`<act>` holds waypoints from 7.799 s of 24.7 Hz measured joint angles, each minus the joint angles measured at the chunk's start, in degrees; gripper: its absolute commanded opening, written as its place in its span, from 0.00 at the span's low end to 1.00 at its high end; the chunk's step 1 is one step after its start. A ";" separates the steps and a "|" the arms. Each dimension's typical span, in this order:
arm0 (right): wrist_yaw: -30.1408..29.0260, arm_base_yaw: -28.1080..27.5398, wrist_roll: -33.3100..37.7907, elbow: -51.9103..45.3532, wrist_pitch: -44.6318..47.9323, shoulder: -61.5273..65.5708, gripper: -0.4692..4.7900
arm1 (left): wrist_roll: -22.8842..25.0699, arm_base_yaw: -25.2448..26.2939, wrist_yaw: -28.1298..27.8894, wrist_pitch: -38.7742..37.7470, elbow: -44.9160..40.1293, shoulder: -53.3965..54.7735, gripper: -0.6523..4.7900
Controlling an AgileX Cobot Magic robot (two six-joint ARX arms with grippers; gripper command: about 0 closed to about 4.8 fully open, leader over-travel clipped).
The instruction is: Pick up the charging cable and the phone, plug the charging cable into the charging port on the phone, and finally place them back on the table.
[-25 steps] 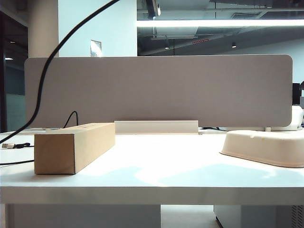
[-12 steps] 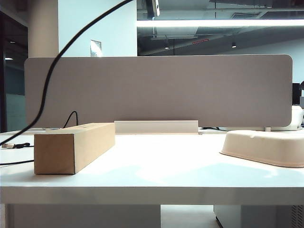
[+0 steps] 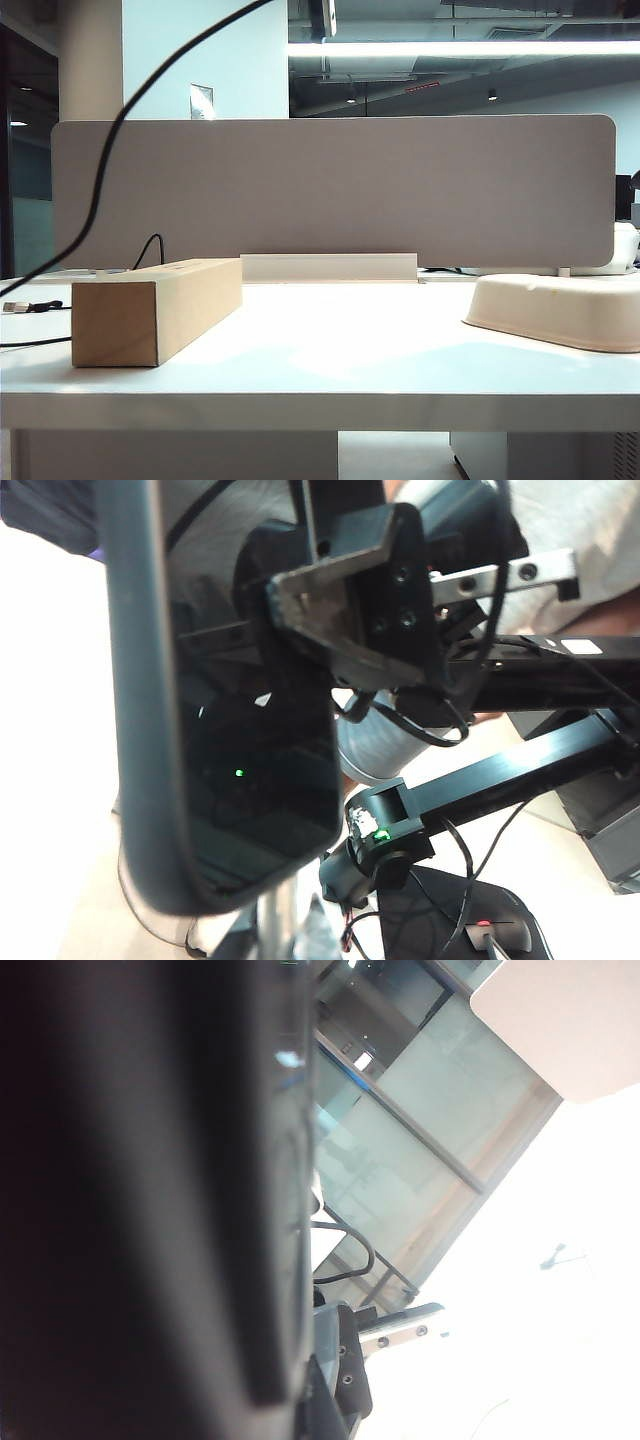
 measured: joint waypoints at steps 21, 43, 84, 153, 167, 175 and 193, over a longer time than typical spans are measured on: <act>20.65 2.43 -18.45 -0.24 -23.30 2.89 0.08 | 5.05 8.22 2.75 -21.70 0.33 0.33 0.17; 36.28 2.43 -6.93 0.28 -27.65 30.64 0.08 | 21.00 11.34 -15.54 -37.59 0.33 -12.94 0.11; 42.07 2.40 -6.21 0.26 -50.36 22.82 0.71 | 23.74 11.41 -19.45 -40.09 0.33 -13.14 0.11; 53.02 2.62 -43.52 -29.66 -50.05 -48.74 0.08 | 25.66 11.47 -41.66 -39.26 -10.60 -35.69 0.11; 52.13 -7.93 -43.54 -29.66 -49.92 -51.52 0.08 | 25.79 11.50 -52.57 -20.50 -21.38 -39.34 0.11; 52.57 -10.36 -43.54 -29.66 -49.64 -51.54 0.08 | 22.82 11.47 -61.29 -6.56 -41.83 -59.58 0.11; 52.57 -10.32 -43.54 -29.66 -49.64 -51.54 0.08 | 16.13 16.74 -74.20 9.46 -58.16 -70.97 0.11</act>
